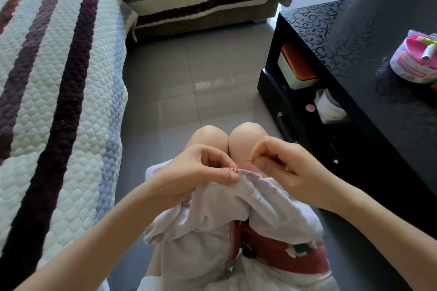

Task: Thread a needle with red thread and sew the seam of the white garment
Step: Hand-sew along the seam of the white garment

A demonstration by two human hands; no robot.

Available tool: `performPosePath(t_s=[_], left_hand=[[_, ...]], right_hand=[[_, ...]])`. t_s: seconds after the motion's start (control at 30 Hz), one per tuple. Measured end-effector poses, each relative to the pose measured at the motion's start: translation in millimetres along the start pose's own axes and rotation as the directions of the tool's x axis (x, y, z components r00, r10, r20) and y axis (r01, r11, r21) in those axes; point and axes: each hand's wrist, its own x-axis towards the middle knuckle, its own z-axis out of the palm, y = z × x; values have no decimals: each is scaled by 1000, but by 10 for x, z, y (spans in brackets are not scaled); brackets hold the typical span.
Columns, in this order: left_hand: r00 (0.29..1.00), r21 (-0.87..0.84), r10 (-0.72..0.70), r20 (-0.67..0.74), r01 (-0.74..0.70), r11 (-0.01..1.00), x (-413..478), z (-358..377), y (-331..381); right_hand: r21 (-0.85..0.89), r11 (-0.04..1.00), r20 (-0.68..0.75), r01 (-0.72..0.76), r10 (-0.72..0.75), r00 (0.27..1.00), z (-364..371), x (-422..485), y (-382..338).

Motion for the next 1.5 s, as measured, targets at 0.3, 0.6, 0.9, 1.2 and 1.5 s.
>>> performPosePath(t_s=[0.3,0.6,0.9,1.2,1.5], left_hand=[[1000,23,10,11,-11,1000,8,6,-10],[999,-6,11,39,-11,1000,1,-6,-12],[996,-79,-3,86,9,997,16,-11,-32],[998,-76,7,61,-2,997,7,-34,-45],[995,-127,26,92,-14,992,7,23,-23]], right_hand=[[48,999,-8,10,-9,1000,80,2,52],[229,972,34,-49,42,999,110,3,71],[457,884,79,-102,73,994,158,3,106],[343,937,17,-73,71,997,157,-7,146],[-161,974,-118,157,-177,977,121,-92,309]])
